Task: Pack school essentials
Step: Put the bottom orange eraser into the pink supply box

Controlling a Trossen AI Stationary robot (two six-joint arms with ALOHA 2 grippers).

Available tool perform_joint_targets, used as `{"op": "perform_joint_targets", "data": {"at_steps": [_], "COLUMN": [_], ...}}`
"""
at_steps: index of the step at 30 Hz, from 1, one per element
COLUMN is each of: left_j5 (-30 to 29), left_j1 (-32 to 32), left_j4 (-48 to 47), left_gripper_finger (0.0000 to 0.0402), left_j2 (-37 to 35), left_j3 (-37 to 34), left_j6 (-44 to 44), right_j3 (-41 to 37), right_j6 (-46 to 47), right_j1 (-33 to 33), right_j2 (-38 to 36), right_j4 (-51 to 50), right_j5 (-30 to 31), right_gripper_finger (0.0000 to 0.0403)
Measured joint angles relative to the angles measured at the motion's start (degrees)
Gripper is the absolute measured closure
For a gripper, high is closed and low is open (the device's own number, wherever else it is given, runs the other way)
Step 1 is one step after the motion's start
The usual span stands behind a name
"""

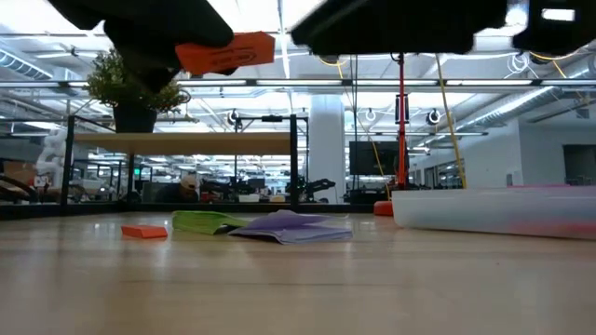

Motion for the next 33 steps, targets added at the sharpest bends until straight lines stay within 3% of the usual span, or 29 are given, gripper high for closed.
{"op": "perform_joint_targets", "data": {"at_steps": [11, 29, 33], "left_j5": [4.19, 4.59, 3.92], "left_j1": [1.31, 1.41, 1.22], "left_j4": [2.05, 2.85, 3.79], "left_gripper_finger": [0.0307, 0.0305, 0.0274], "left_j2": [-0.02, -0.04, -0.06], "left_j3": [0.07, 0.09, 0.09], "left_j6": [-0.12, -1.31, 1.30], "right_j3": [1.49, 1.48, 1.48], "right_j6": [-19.05, -20.14, -16.94], "right_j1": [0.71, -0.06, -0.08], "right_j2": [5.07, 5.19, 5.19], "right_j4": [7.77, 9.56, 9.52], "right_j5": [-0.35, -2.28, -4.15], "right_gripper_finger": [0.0268, 0.0373, 0.0390]}}
